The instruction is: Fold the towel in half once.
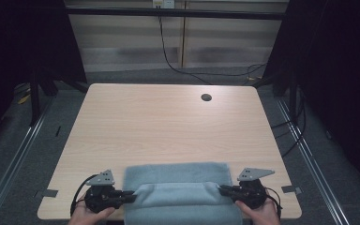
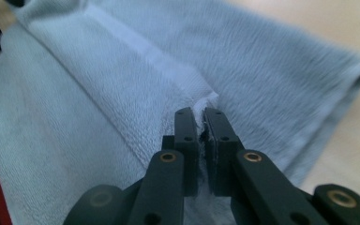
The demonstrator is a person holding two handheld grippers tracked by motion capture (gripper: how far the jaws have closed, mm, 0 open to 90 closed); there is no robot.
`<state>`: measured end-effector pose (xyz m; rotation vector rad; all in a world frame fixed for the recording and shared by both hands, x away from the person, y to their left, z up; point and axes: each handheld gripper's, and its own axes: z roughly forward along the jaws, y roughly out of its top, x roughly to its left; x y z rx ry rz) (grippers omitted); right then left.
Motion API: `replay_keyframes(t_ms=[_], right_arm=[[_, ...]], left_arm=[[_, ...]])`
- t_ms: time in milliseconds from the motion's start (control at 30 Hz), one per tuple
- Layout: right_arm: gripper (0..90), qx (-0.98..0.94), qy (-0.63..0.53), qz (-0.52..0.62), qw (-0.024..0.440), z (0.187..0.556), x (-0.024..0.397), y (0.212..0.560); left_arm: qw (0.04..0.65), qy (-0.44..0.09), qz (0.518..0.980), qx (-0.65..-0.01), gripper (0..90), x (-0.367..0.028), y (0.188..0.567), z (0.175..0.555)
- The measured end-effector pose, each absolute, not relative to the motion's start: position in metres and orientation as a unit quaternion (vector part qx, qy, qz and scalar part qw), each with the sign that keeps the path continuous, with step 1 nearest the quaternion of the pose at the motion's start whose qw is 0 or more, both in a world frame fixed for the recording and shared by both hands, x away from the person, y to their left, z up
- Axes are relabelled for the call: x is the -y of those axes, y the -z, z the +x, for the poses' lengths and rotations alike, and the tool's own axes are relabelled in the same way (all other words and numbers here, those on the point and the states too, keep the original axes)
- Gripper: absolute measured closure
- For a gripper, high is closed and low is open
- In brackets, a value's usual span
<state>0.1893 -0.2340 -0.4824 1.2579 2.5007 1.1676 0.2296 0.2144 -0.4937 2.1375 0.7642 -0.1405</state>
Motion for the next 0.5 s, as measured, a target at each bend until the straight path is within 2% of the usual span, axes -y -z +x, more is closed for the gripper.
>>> replay_keyframes(t_ms=[200,367,500], right_arm=[[85.3,-0.826,-0.367,0.424,0.058,0.196,0.226,0.493],[85.4,-0.816,-0.359,0.445,0.079,0.229,0.215,0.493],[85.2,-0.814,-0.349,0.455,0.091,0.267,0.21,0.493]], left_arm=[[0.423,0.044,0.849,-0.314,81.4,-0.213,0.499,0.249],[0.423,0.003,0.84,-0.34,81.8,-0.211,0.501,0.297],[0.44,0.013,0.816,-0.374,81.7,-0.215,0.507,0.339]])
